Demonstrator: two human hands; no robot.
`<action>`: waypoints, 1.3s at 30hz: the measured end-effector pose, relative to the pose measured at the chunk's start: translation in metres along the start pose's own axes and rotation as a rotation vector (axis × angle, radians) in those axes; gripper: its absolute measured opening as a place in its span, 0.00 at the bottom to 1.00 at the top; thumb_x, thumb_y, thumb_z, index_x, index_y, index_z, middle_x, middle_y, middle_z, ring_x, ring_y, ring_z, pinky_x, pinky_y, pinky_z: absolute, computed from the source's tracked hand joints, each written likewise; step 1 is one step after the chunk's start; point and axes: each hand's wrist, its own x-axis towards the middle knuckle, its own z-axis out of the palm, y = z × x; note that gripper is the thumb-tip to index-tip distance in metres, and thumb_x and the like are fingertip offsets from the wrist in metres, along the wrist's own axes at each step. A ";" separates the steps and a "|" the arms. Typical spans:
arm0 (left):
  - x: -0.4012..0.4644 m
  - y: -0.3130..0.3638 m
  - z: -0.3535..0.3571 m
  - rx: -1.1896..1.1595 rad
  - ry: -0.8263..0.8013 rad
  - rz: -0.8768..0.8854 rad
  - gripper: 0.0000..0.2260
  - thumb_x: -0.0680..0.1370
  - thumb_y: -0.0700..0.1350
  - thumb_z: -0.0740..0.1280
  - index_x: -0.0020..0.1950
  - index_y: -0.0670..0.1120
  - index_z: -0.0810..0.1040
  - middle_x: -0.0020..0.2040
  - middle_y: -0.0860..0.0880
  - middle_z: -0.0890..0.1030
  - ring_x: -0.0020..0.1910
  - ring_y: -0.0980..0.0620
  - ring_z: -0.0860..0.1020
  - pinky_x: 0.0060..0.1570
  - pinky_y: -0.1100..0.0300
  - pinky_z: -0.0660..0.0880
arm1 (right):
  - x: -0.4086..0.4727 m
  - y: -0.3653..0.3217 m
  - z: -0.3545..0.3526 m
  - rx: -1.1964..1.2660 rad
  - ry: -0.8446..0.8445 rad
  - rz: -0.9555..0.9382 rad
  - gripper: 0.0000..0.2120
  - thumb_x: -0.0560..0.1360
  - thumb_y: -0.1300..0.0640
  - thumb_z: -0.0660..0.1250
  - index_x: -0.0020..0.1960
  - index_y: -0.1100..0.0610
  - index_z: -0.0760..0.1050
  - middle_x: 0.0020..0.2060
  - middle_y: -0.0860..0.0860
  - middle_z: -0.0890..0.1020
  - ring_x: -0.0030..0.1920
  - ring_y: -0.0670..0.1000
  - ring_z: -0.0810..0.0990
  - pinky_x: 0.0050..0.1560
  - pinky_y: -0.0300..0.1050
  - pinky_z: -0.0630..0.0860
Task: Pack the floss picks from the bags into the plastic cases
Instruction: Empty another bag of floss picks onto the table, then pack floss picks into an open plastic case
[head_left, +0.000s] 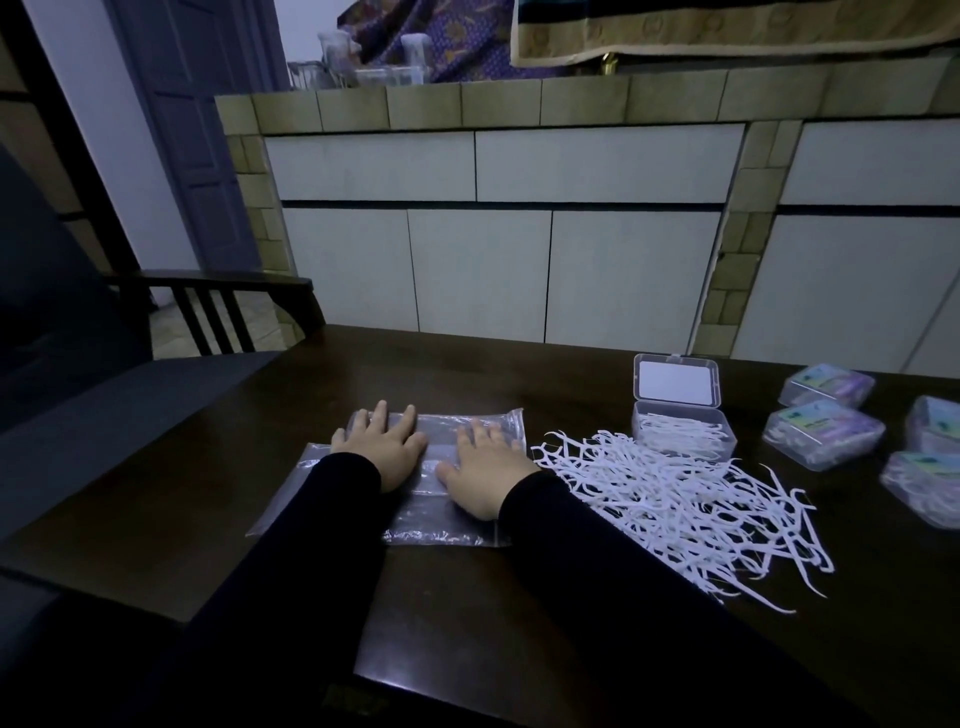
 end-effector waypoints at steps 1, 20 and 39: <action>-0.001 0.000 -0.002 0.006 -0.028 -0.012 0.24 0.83 0.56 0.46 0.79 0.56 0.46 0.79 0.46 0.44 0.77 0.44 0.44 0.74 0.42 0.46 | -0.001 0.000 -0.003 -0.004 -0.026 -0.012 0.31 0.83 0.46 0.48 0.79 0.59 0.42 0.78 0.58 0.43 0.78 0.58 0.43 0.75 0.53 0.44; -0.021 0.120 -0.011 -0.347 0.269 0.950 0.16 0.74 0.42 0.70 0.60 0.57 0.78 0.54 0.57 0.78 0.43 0.54 0.78 0.47 0.52 0.77 | -0.096 0.149 -0.084 0.132 0.356 0.065 0.11 0.74 0.43 0.69 0.48 0.49 0.83 0.39 0.42 0.80 0.39 0.41 0.77 0.36 0.35 0.71; -0.015 0.140 -0.002 -0.174 0.069 0.965 0.21 0.71 0.64 0.67 0.61 0.58 0.78 0.48 0.64 0.74 0.41 0.67 0.74 0.40 0.69 0.68 | -0.112 0.185 -0.060 0.137 0.186 0.177 0.30 0.65 0.33 0.71 0.61 0.48 0.77 0.53 0.43 0.79 0.50 0.42 0.76 0.49 0.40 0.75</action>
